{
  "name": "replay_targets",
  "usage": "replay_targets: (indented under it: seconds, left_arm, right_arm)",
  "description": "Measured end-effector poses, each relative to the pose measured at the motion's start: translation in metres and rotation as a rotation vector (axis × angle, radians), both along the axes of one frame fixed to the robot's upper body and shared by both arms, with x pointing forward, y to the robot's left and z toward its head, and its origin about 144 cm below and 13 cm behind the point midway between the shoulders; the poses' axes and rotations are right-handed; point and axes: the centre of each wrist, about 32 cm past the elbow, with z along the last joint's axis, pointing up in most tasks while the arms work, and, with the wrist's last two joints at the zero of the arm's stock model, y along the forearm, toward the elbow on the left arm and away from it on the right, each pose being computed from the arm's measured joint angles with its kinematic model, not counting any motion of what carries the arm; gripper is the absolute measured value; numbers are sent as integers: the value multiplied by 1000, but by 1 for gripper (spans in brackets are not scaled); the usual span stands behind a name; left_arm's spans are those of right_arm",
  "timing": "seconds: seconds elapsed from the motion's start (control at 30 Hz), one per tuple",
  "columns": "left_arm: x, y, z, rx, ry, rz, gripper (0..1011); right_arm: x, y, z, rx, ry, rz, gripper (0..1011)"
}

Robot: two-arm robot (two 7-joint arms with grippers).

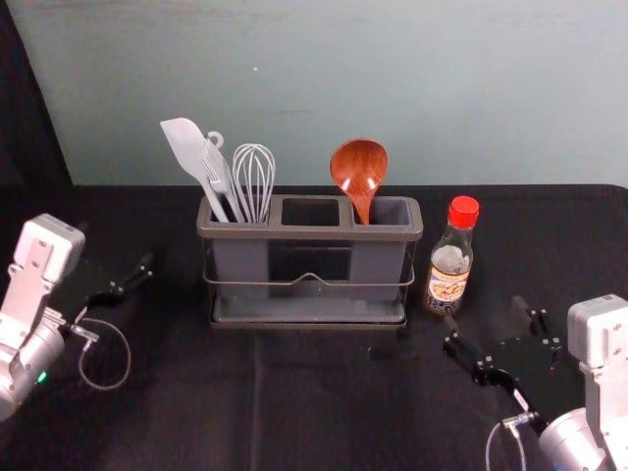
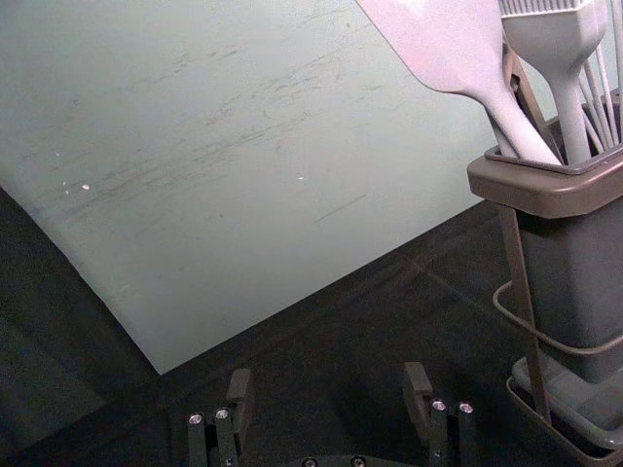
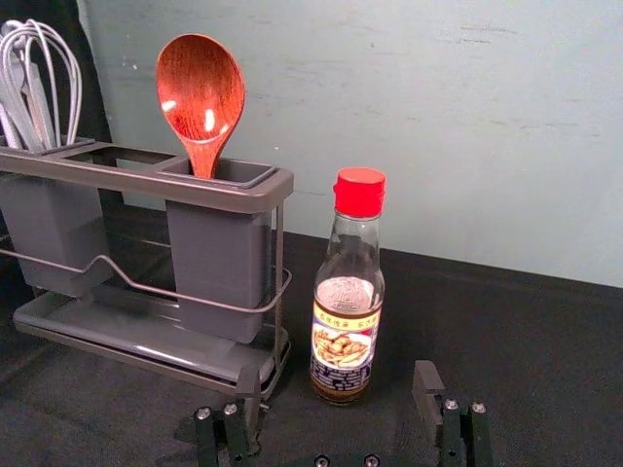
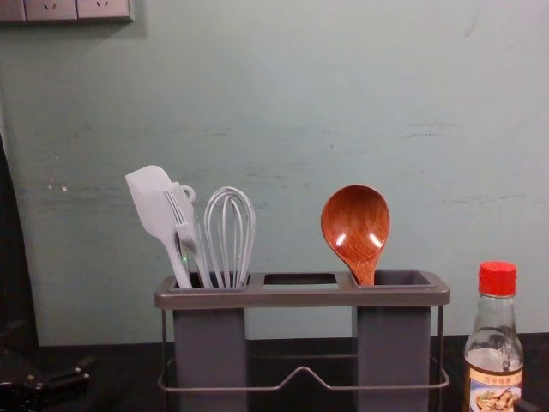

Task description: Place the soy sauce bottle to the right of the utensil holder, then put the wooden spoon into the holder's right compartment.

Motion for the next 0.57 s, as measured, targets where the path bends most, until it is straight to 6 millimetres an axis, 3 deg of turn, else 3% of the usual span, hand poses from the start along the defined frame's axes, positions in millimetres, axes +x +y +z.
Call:
replay_targets:
  seconds: [0.57]
  left_arm:
    - [0, 0, 0, 0, 0, 0, 1011]
  right_arm:
    - [0, 0, 0, 0, 0, 0, 1002]
